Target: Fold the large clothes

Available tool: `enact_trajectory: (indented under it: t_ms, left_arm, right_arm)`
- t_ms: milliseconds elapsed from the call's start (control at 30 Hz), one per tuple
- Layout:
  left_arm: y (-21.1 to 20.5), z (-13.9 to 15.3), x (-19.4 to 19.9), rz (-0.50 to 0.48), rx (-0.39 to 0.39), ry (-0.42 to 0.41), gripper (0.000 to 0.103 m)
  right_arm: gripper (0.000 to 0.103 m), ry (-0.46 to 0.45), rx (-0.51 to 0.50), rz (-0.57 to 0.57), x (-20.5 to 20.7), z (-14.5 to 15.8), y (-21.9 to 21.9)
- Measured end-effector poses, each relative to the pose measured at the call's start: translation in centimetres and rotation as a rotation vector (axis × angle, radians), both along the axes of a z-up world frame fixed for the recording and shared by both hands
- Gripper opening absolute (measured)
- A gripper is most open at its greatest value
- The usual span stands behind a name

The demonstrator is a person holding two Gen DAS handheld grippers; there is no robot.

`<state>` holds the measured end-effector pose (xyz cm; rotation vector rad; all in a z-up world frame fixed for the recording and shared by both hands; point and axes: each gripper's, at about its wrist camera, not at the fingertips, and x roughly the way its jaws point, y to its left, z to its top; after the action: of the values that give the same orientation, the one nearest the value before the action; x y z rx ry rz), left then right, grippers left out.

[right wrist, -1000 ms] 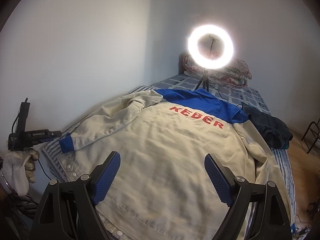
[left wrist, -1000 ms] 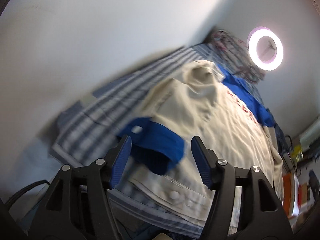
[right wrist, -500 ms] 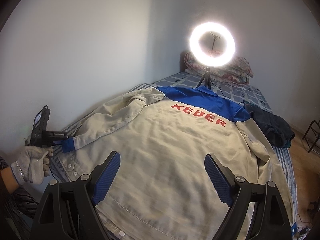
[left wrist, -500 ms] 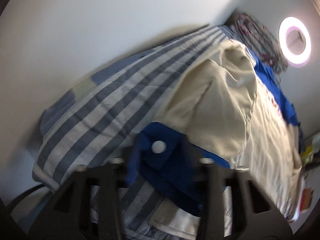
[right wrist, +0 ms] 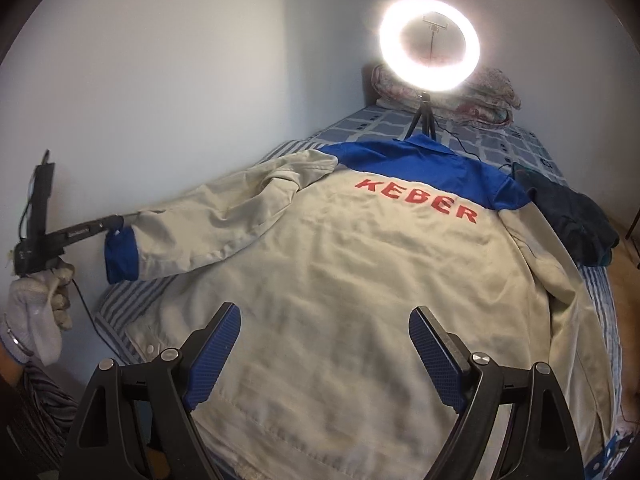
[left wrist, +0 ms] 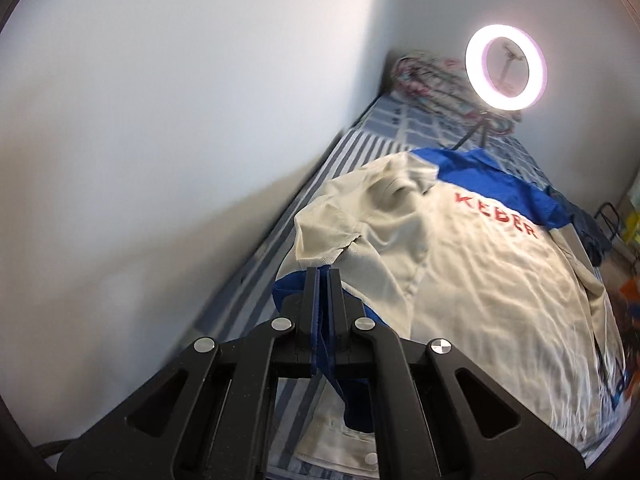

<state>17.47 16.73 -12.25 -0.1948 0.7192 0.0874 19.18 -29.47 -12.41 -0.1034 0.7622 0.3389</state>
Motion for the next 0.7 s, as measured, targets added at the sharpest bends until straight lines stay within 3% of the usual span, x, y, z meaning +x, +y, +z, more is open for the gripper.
enact_trajectory:
  t_ms: [133, 267, 633, 700]
  left_arm:
    - [-0.6, 1.3, -0.4, -0.043, 0.026, -0.033, 0.0]
    - [-0.4, 1.9, -0.8, -0.053, -0.001, -0.049, 0.0]
    - [-1.4, -3.7, 1.2, -0.122, -0.141, 0.124, 0.0]
    - [-2.0, -4.4, 1.2, -0.141, -0.138, 0.143, 0.0]
  right_arm:
    - [0.087, 0.066, 0.083, 0.016, 5.3, 0.4, 1.9]
    - [0.085, 0.169, 0.17, 0.044, 11.6, -0.4, 5.2]
    - [0.084, 0.437, 0.258, 0.008, 24.9, -5.9, 17.2]
    - [0.084, 0.479, 0.269, 0.012, 26.5, -7.1, 19.8]
